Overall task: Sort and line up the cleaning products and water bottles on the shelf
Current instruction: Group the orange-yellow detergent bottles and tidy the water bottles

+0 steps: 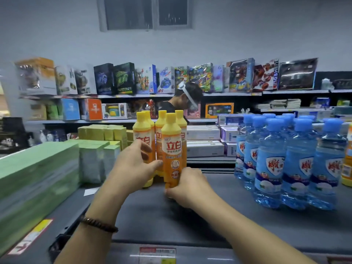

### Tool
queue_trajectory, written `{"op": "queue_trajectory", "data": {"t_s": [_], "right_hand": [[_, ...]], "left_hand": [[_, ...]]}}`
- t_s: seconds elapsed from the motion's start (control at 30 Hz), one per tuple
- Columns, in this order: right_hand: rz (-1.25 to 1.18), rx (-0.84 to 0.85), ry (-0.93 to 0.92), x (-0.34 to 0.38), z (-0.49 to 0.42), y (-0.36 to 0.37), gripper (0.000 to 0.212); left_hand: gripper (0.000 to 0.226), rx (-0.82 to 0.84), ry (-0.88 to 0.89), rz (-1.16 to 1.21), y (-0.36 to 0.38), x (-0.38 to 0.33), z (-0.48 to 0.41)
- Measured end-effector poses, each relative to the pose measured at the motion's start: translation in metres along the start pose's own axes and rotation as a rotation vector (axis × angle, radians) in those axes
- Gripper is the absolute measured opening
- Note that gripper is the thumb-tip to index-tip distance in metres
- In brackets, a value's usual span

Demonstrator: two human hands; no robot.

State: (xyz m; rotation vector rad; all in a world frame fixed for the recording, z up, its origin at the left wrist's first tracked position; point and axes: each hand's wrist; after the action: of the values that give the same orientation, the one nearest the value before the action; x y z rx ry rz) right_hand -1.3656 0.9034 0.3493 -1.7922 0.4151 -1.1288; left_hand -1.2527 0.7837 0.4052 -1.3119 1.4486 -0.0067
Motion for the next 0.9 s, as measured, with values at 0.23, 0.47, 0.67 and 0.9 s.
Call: {"op": "queue_trajectory", "data": {"t_s": [0.23,0.47,0.67,0.9], "right_hand": [[-0.022,-0.011,0.009,0.022,-0.027,0.019,0.052],[-0.060,-0.052,0.008,0.028,-0.045,0.032,0.061],[-0.039,-0.059,-0.020,0.031,-0.057,0.038,0.070],[-0.048,-0.017,-0.039,0.031,-0.064,0.039,0.072]], "left_hand": [[0.065,0.038,-0.168,-0.067,0.006,0.029,-0.025],[0.077,0.104,-0.202,-0.087,0.026,0.045,-0.037],[0.070,0.085,-0.191,-0.092,0.030,0.053,-0.040],[0.068,0.085,-0.176,-0.075,0.030,0.054,-0.041]]}}
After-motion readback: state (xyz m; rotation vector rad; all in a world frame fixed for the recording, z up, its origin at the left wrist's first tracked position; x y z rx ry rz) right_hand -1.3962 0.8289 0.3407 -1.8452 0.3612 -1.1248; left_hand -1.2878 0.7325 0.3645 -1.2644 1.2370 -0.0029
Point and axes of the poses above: each hand's wrist, its own z-axis away from the middle knuckle, its own y-axis out of the palm, x = y × z, and after that the axes turned 1 degree about y, right-handed
